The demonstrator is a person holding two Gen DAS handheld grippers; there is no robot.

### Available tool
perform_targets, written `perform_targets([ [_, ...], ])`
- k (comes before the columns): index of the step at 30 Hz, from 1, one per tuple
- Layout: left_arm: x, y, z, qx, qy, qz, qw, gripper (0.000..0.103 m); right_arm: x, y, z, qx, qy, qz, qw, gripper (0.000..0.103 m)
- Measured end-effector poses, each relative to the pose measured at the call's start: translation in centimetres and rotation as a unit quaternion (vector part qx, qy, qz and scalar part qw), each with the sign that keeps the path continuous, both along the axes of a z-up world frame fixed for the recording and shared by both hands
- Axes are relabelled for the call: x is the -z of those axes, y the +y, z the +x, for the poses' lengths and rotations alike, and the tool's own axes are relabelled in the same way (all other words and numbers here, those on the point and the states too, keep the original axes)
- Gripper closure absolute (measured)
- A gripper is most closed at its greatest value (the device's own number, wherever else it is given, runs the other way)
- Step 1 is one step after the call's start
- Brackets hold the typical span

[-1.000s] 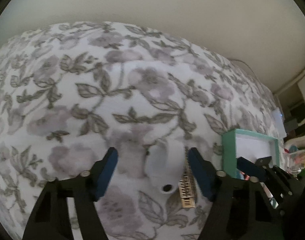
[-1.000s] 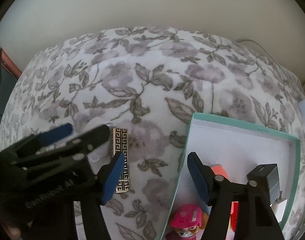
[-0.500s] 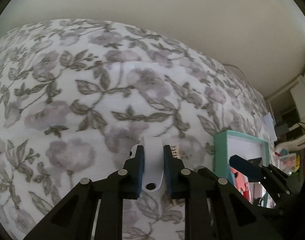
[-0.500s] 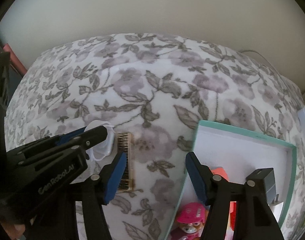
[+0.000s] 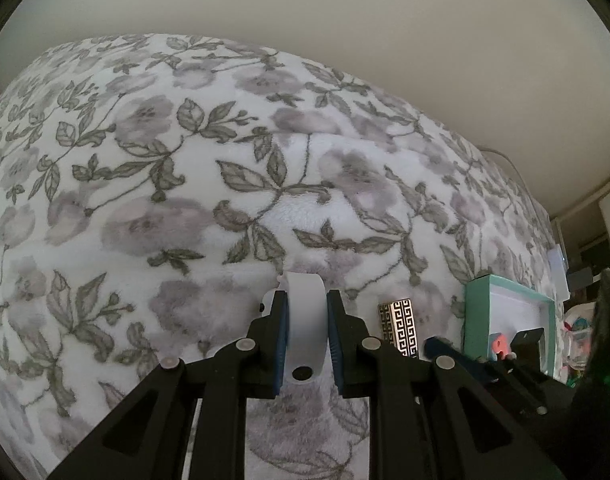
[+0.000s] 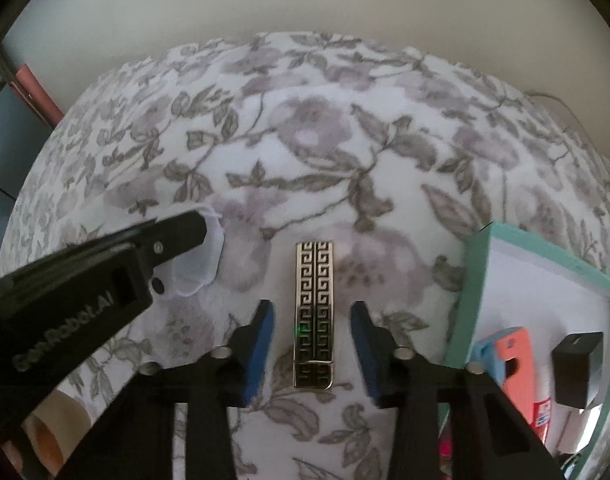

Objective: Organize rigid objects
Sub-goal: 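Grasp the gold bar with the right gripper while the left gripper grasps the white earbud case, then carry the gold bar and earbud case into the tray and open both grippers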

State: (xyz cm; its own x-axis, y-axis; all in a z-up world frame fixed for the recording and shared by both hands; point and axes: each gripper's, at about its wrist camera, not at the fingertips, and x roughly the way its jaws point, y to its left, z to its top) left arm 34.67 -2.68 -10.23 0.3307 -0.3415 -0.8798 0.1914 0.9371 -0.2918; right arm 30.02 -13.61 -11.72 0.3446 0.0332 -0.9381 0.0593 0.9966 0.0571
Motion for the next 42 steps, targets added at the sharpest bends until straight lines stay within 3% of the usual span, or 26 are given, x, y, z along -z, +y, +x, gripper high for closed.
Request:
perform_targets([
  [4, 0.0, -0.1, 0.0, 0.001, -0.003, 0.002, 1.0000, 0.083, 0.7, 0.0, 0.0, 0.005, 0.010, 0.001, 1.000, 0.080],
  [10, -0.2, 0.0, -0.4, 0.002, -0.001, 0.004, 1.0000, 0.083, 0.2, -0.3, -0.7, 0.003, 0.008, 0.007, 1.000, 0.081],
  [16, -1.9, 0.2, -1.6, 0.002, -0.012, 0.007, 0.9999, 0.084, -2.2, -0.6, -2.7, -0.001, -0.009, 0.009, 1.000, 0.081],
  [30, -11.1, -1.6, -7.5, 0.011, -0.065, -0.008, 0.9978, 0.084, -11.3, -3.1, -9.1, 0.025, -0.068, 0.007, 0.997, 0.081],
  [35, -14.5, -3.8, -10.8, 0.030, -0.088, -0.014, 0.9956, 0.084, -14.7, -5.2, -12.8, 0.042, -0.092, -0.002, 0.995, 0.081],
  [42, -17.1, -7.5, -14.7, 0.063, -0.108, -0.016, 0.9921, 0.084, -17.1, -9.5, -17.7, 0.079, -0.113, -0.008, 0.991, 0.081],
])
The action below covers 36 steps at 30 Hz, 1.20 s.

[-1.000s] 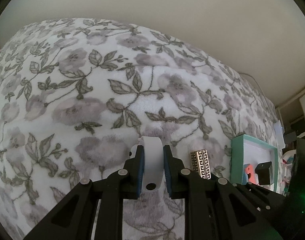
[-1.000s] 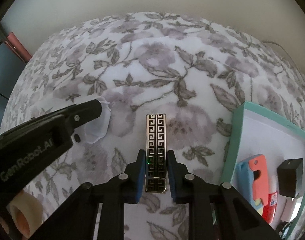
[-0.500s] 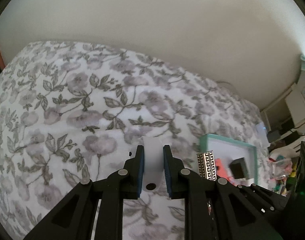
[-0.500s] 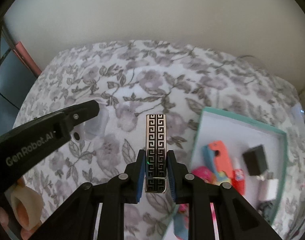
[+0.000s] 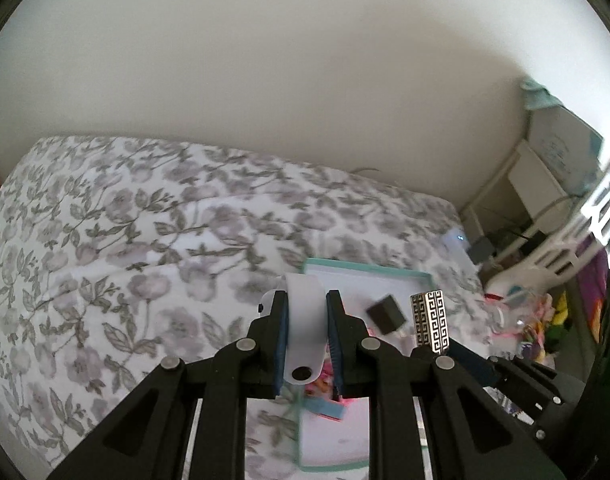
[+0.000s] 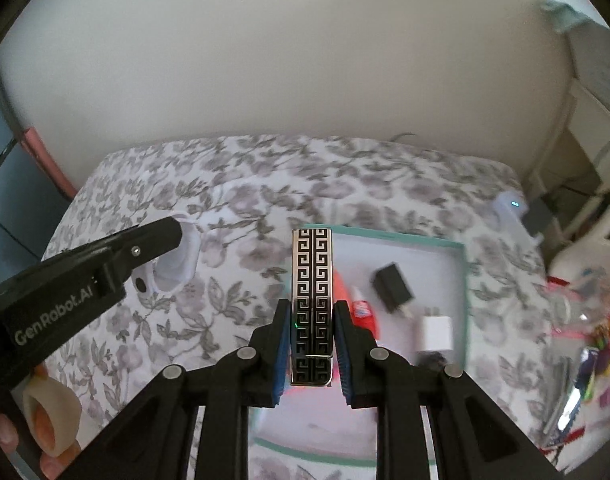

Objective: Organize rigid objects
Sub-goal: 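Carry the gold bar and earbud case into the tray and open both grippers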

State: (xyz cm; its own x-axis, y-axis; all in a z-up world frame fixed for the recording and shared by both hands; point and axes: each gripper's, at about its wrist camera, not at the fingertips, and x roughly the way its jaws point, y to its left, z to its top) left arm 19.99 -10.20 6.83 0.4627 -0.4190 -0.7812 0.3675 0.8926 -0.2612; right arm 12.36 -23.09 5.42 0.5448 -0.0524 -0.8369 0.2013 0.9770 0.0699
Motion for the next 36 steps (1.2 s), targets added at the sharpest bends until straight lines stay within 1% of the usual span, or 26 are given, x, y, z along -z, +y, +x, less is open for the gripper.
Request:
perform_targets([
  [4, -0.4, -2.5, -1.7, 0.018, -0.004, 0.002, 0.9998, 0.084, -0.2, -2.8, -2.3, 0.023, -0.002, 0.001, 1.000, 0.081],
  [8, 0.2, -5.5, -3.1, 0.039, -0.002, 0.011, 0.9992, 0.084, 0.2, -5.4, -3.6, 0.045, 0.004, 0.007, 0.999, 0.081],
  [11, 0.9, -7.1, -3.7, 0.052, 0.003, 0.016, 0.9985, 0.084, 1.2, -7.2, -4.3, 0.057, 0.012, 0.013, 0.998, 0.081],
  [16, 3.2, -9.5, -4.2, 0.070, 0.019, 0.029, 0.9969, 0.084, 3.5, -9.1, -4.6, 0.070, 0.028, 0.023, 0.997, 0.081],
  [20, 5.4, -10.6, -4.1, 0.076, 0.033, 0.047, 0.9954, 0.084, 5.8, -9.5, -4.4, 0.069, 0.044, 0.032, 0.996, 0.081],
  [27, 8.7, -11.5, -3.3, 0.077, 0.059, 0.062, 0.9934, 0.084, 9.5, -9.4, -3.4, 0.058, 0.072, 0.043, 0.995, 0.081],
  [30, 9.7, -11.6, -2.9, 0.077, 0.066, 0.065, 0.9927, 0.084, 10.6, -9.4, -3.0, 0.056, 0.081, 0.047, 0.994, 0.081],
  [36, 11.3, -12.1, -2.2, 0.079, 0.079, 0.070, 0.9913, 0.084, 11.9, -9.1, -2.1, 0.049, 0.091, 0.049, 0.993, 0.081],
])
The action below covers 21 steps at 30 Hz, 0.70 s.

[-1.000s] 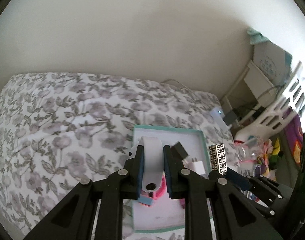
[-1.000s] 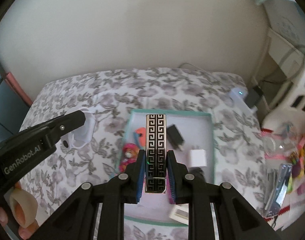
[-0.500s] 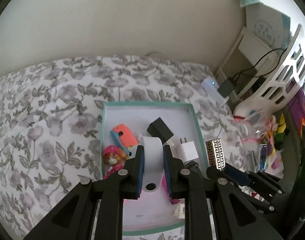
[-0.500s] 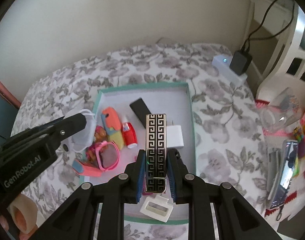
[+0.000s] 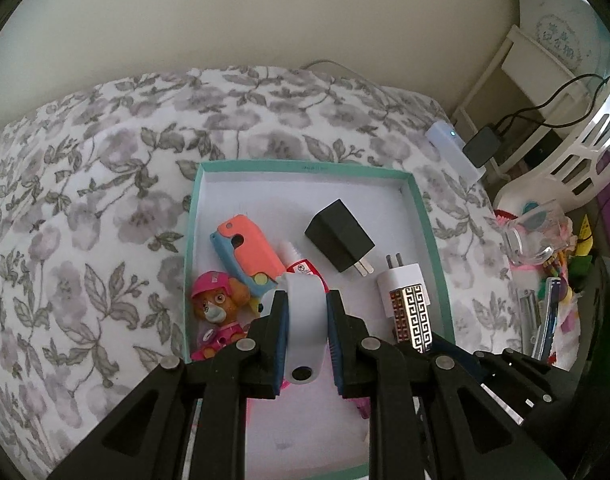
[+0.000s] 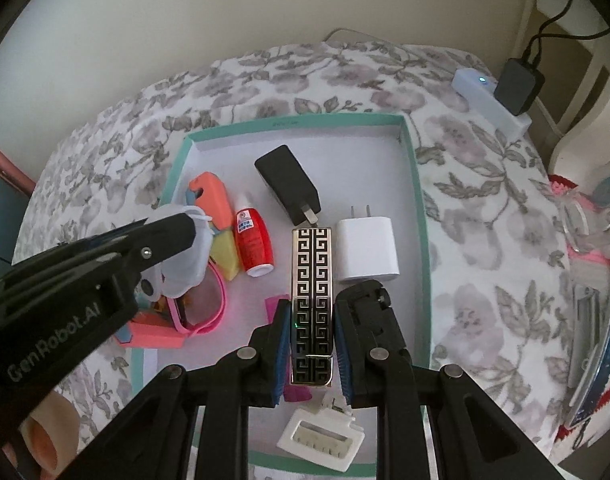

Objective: Organize rigid objects

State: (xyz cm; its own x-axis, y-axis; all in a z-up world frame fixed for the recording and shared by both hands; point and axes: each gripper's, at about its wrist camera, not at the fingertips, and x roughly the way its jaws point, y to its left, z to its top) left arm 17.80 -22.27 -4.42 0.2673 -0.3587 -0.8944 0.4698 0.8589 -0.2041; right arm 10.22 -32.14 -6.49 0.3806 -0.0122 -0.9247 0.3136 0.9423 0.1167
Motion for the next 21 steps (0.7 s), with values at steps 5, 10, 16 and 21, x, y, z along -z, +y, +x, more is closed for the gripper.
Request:
perform_targets([
  [5, 0.8, -0.2, 0.4, 0.002, 0.005, 0.004, 1.0000, 0.083, 0.6, 0.1, 0.5, -0.003, 0.005, 0.000, 1.000, 0.080],
  [10, 1.1, -0.4, 0.4, 0.008, 0.009, 0.008, 0.9999, 0.083, 0.8, 0.1, 0.6, -0.002, 0.008, 0.005, 1.000, 0.080],
  [16, 0.7, -0.1, 0.4, 0.004, 0.008, 0.009, 0.9999, 0.083, 0.2, 0.2, 0.5, 0.000, 0.007, 0.001, 1.000, 0.080],
  [21, -0.4, 0.5, 0.3, -0.003, 0.001, 0.008, 1.0000, 0.077, -0.9, 0.5, 0.4, 0.000, -0.001, 0.005, 1.000, 0.079],
])
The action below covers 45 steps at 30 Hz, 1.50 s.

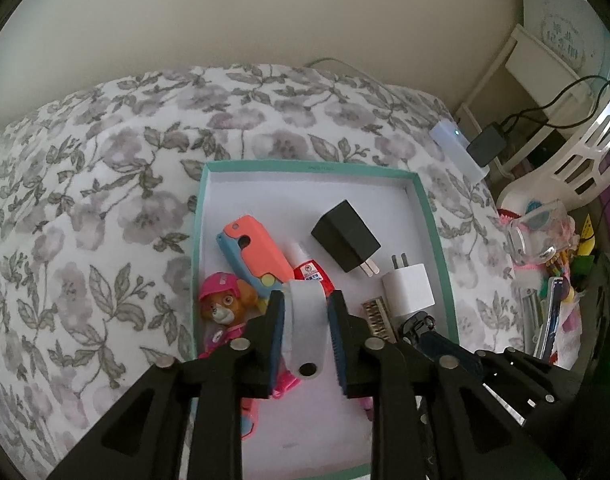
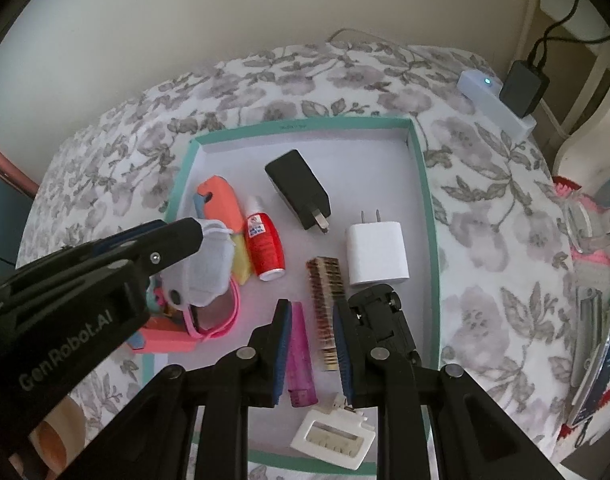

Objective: Organize rigid objects

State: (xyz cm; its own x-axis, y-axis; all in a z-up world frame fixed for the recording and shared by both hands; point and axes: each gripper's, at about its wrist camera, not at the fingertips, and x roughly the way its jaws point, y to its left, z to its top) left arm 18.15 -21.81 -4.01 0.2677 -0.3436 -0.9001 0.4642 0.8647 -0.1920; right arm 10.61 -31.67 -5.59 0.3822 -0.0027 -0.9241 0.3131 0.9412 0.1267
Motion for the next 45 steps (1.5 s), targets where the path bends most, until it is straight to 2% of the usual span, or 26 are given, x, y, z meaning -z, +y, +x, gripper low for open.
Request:
perform_targets([
  [8, -1.9, 1.4, -0.4, -0.012, -0.023, 0.000, 0.9997, 0.074, -1.8, 0.7, -0.4, -0.001, -0.009, -0.012, 1.000, 0.079],
  [11, -2.7, 2.1, -0.4, -0.018, -0.034, -0.004, 0.9993, 0.060, -2.4, 0.8, -0.6, 0.001, -0.013, -0.016, 1.000, 0.079],
  [13, -3.1, 2.5, -0.4, -0.023, -0.041, -0.005, 0.9989, 0.045, -2.7, 1.0, -0.6, 0.002, -0.014, -0.019, 1.000, 0.079],
  [14, -3.3, 2.7, -0.4, -0.026, -0.045, -0.006, 0.9986, 0.041, -2.9, 1.1, -0.7, 0.003, -0.015, -0.021, 1.000, 0.078],
  [15, -3.4, 3.0, -0.4, -0.032, -0.048, -0.005, 0.9983, 0.032, -3.1, 1.1, -0.7, 0.003, -0.015, -0.022, 1.000, 0.071],
  [16, -3.5, 3.3, -0.3, -0.038, -0.051, -0.006, 0.9980, 0.025, -3.2, 1.2, -0.7, 0.005, -0.017, -0.024, 1.000, 0.058],
  [18, -3.7, 3.9, -0.3, -0.046, -0.055, -0.004, 0.9974, 0.018, -3.6, 1.4, -0.9, 0.009, -0.022, -0.030, 0.999, 0.041],
  [19, -3.7, 4.1, -0.2, -0.050, -0.058, 0.000, 0.9971, 0.013, -3.7, 1.4, -0.9, 0.011, -0.025, -0.033, 0.999, 0.040],
  [23, -3.7, 5.3, 0.0, -0.067, -0.071, 0.016, 0.9951, 0.011, -4.0, 1.6, -1.1, 0.015, -0.022, -0.034, 0.999, 0.033],
  [25, -3.7, 6.0, 0.1, -0.077, -0.074, 0.018, 0.9941, 0.001, -4.1, 1.8, -1.2, 0.015, -0.024, -0.038, 0.999, 0.025],
  [31, -3.8, 8.3, 0.3, -0.111, -0.088, 0.018, 0.9897, 0.000, -4.7, 2.6, -1.5, 0.013, -0.029, -0.043, 0.999, 0.007],
  [33, -3.9, 9.1, 0.2, -0.118, -0.094, 0.015, 0.9885, 0.000, -4.8, 2.9, -1.6, 0.012, -0.032, -0.044, 0.998, 0.003],
  [36, -4.2, 10.0, -0.1, -0.125, -0.107, 0.010, 0.9864, 0.000, -5.1, 3.5, -1.8, 0.012, -0.034, -0.045, 0.998, 0.000],
  [41, -5.1, 11.5, -0.5, -0.128, -0.123, 0.018, 0.9839, 0.000, -5.5, 4.4, -2.5, 0.012, -0.032, -0.054, 0.998, 0.000],
  [45, -6.2, 13.2, -0.9, -0.133, -0.142, 0.044, 0.9800, 0.000, -6.1, 5.1, -3.2, 0.014, -0.036, -0.057, 0.998, 0.000],
])
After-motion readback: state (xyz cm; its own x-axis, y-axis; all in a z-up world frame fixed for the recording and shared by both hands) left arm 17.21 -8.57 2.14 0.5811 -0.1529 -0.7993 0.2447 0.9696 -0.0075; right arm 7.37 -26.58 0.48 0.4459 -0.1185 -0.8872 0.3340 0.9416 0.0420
